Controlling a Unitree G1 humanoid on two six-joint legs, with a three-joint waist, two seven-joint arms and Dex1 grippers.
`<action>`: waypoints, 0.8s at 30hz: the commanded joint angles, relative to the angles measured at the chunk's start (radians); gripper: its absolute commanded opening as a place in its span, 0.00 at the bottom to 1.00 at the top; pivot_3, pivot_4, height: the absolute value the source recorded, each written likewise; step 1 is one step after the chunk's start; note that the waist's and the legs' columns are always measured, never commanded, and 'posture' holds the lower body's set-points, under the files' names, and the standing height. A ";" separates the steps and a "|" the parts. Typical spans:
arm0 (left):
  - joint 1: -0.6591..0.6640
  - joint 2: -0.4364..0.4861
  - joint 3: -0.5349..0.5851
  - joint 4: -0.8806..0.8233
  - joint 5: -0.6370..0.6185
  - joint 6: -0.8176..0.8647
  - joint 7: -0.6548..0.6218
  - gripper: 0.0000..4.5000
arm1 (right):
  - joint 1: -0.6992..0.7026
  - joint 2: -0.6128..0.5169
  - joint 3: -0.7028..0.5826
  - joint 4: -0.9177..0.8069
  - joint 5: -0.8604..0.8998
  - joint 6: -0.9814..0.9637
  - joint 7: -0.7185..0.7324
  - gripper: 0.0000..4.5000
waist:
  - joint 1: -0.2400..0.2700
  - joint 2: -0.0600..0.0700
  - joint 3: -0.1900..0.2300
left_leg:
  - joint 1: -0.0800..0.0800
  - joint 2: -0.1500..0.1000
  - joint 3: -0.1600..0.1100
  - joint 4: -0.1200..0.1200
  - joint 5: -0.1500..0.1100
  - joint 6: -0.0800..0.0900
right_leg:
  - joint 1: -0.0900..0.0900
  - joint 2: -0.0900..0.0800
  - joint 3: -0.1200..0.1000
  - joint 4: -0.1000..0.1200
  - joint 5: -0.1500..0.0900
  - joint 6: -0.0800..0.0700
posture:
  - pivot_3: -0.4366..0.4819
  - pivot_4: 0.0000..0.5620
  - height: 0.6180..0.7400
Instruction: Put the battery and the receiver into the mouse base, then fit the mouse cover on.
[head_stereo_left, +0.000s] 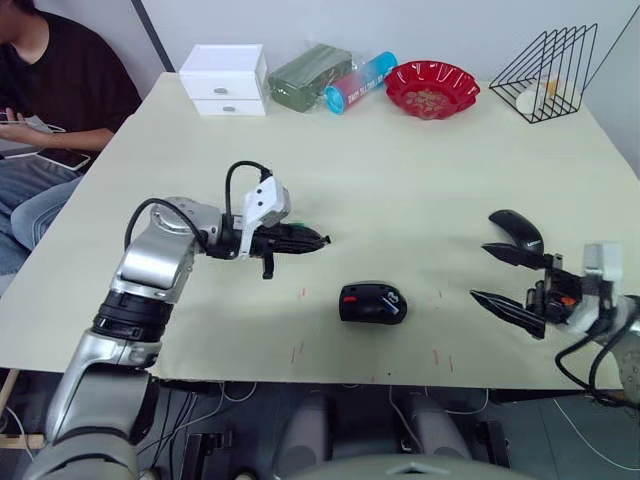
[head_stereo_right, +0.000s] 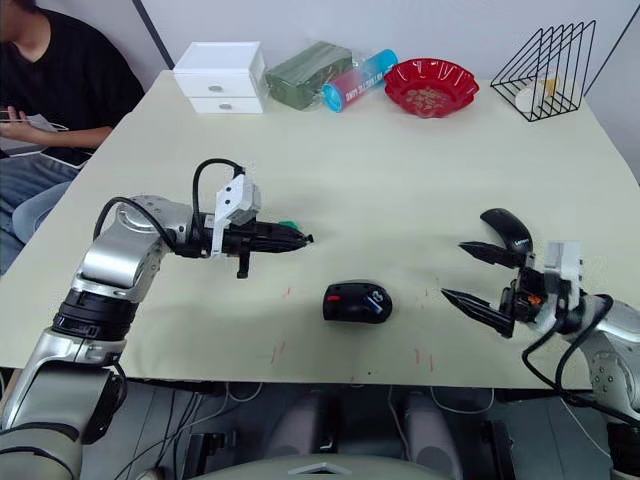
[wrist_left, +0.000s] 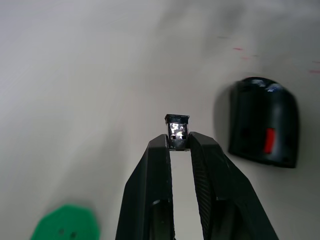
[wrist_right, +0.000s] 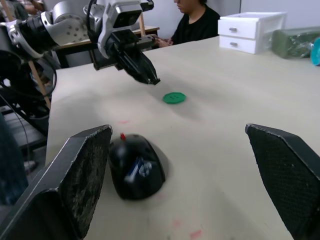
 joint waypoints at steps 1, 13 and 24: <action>-0.042 -0.024 -0.025 -0.032 0.002 -0.033 -0.046 0.02 | -0.065 -0.007 0.031 -0.086 0.059 0.157 -0.135 1.00 | -0.001 0.000 0.000 | 0.000 0.000 0.000 0.000 0.000 0.000 | 0.000 0.000 0.000 0.000 0.000 0.000 | 0.48 0.27 1.00; -0.119 -0.085 -0.078 -0.028 0.027 -0.093 -0.107 0.02 | -0.251 -0.009 0.091 -0.155 0.303 0.608 -0.450 1.00 | -0.001 -0.001 0.001 | -0.001 0.000 -0.001 0.000 0.000 0.000 | 0.000 0.000 0.000 0.000 0.000 0.000 | 0.48 0.27 1.00; -0.137 -0.118 -0.086 -0.035 0.046 -0.108 -0.107 0.02 | -0.441 0.071 0.100 0.061 0.826 0.948 -0.948 1.00 | -0.008 -0.001 0.001 | -0.006 0.000 -0.001 0.001 0.000 0.000 | -0.005 0.000 -0.001 0.001 0.000 0.000 | 0.48 0.27 1.00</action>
